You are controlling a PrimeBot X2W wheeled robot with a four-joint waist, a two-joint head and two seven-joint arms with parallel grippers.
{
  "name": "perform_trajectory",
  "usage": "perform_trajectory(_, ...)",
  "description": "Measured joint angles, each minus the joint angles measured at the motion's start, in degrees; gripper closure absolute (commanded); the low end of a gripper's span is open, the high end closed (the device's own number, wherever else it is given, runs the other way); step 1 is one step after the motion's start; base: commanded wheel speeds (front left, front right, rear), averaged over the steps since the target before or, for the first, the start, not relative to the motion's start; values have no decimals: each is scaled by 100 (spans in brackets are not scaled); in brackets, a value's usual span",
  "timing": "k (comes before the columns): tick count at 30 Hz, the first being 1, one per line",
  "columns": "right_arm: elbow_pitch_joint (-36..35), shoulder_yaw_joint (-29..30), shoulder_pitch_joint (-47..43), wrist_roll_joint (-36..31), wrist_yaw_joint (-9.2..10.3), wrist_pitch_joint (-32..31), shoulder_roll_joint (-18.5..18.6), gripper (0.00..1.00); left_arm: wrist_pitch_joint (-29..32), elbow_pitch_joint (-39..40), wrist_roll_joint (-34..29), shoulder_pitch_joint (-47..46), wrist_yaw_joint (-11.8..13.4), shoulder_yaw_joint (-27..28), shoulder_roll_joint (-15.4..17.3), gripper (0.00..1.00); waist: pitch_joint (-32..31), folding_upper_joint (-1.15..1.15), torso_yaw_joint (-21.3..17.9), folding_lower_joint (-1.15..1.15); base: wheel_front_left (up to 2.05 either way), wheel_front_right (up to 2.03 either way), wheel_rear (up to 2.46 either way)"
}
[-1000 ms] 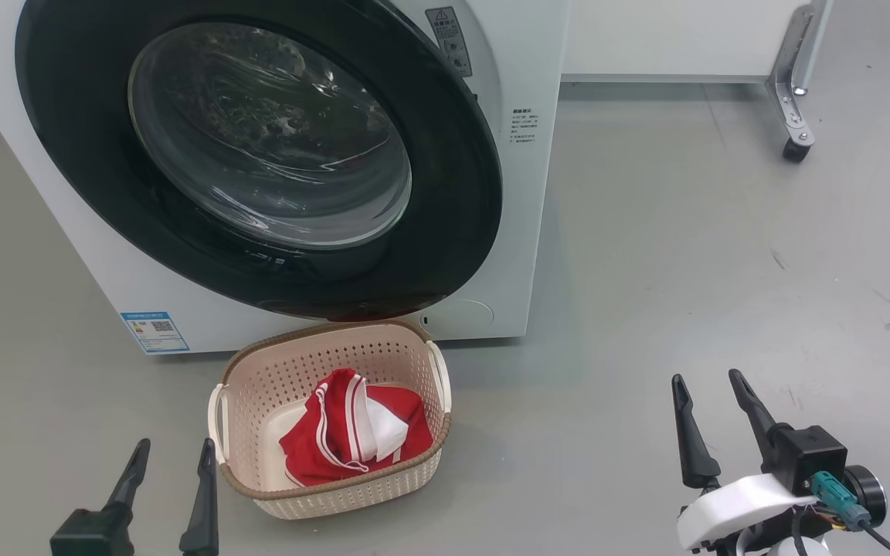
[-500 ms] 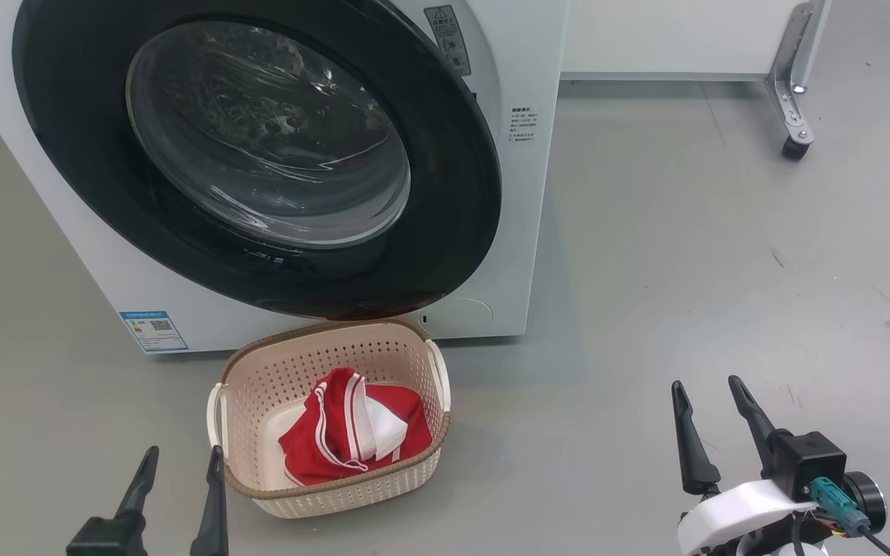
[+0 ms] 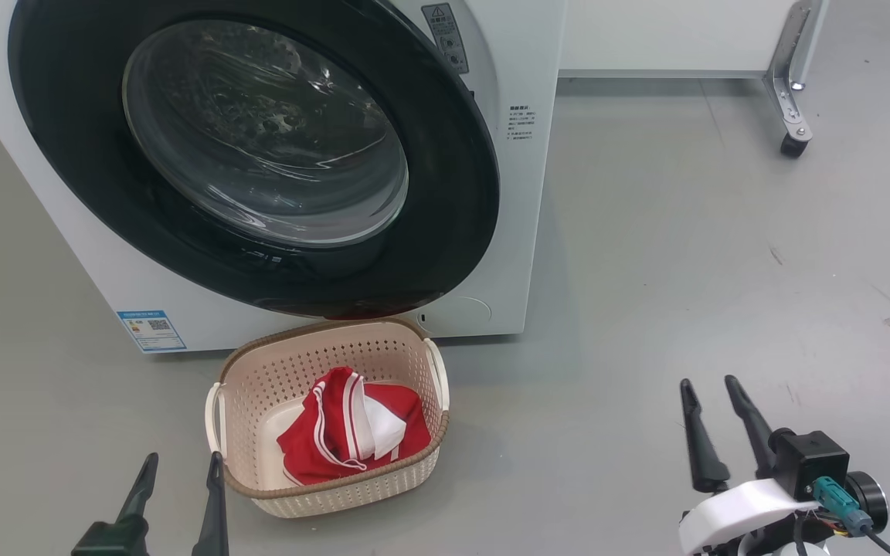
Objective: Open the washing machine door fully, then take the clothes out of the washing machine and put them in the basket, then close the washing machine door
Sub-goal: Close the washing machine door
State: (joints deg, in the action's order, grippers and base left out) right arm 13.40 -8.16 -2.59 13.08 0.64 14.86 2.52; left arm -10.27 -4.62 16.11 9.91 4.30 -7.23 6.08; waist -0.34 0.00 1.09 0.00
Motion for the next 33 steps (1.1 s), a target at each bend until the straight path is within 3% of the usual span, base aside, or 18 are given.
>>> perform_trajectory(8, 18, -77, 5, 7, -64, 0, -1, 100, -40, -53, -3, -3, 2, -9, -19, 0, 1, 0, 2, 0, 0, 0, 0)
perform_trajectory(14, 91, -346, 227, 5, -260, 0, 0, 100, -38, -44, -10, -34, 2, -68, -19, 0, 68, 0, 45, 0, 0, 0, 0)
perform_trajectory(25, 399, -950, 1450, -221, -527, -103, 21, 100, -30, 116, -129, -449, -7, -241, -23, 0, 443, 0, 322, 0, 0, 0, 0)
perform_trajectory(33, 688, -1155, 2401, -192, -608, -241, 62, 100, -33, 151, -160, -770, -59, -400, -98, 0, 776, 0, 649, 0, 0, 0, 0)
